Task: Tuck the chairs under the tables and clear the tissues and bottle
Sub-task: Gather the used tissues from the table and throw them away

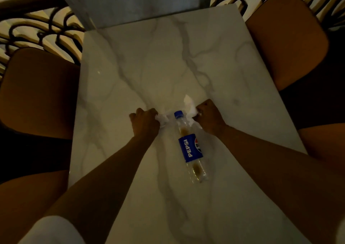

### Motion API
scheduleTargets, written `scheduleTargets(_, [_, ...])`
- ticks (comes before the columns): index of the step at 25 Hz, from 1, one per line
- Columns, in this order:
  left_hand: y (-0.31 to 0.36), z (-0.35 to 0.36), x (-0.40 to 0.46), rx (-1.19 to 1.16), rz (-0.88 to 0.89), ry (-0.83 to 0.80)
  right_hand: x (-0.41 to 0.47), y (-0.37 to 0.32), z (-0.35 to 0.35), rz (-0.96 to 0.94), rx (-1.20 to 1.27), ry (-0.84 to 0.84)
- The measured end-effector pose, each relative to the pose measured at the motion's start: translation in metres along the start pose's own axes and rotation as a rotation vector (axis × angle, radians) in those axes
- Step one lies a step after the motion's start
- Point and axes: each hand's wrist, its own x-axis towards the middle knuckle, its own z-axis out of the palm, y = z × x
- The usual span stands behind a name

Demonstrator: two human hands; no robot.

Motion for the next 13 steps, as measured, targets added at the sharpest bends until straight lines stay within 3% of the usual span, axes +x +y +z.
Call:
scheduleTargets(2, [-0.009, 0.002, -0.02, 0.082, -0.017, -0.005, -0.019, 0.003, 0.003, 0.004, -0.011, -0.01])
scheduleTargets(6, [-0.016, -0.006, -0.068, -0.16, -0.081, -0.125, -0.069, 0.008, -0.005, 0.032, 0.001, 0.005])
scheduleTargets(9, [-0.021, -0.011, -0.099, -0.15, -0.124, -0.115, -0.109, 0.017, -0.014, 0.13, -0.043, 0.019])
scheduleTargets(13, [-0.016, -0.024, -0.141, -0.173, -0.184, -0.101, -0.162, 0.014, -0.024, 0.123, -0.063, 0.005])
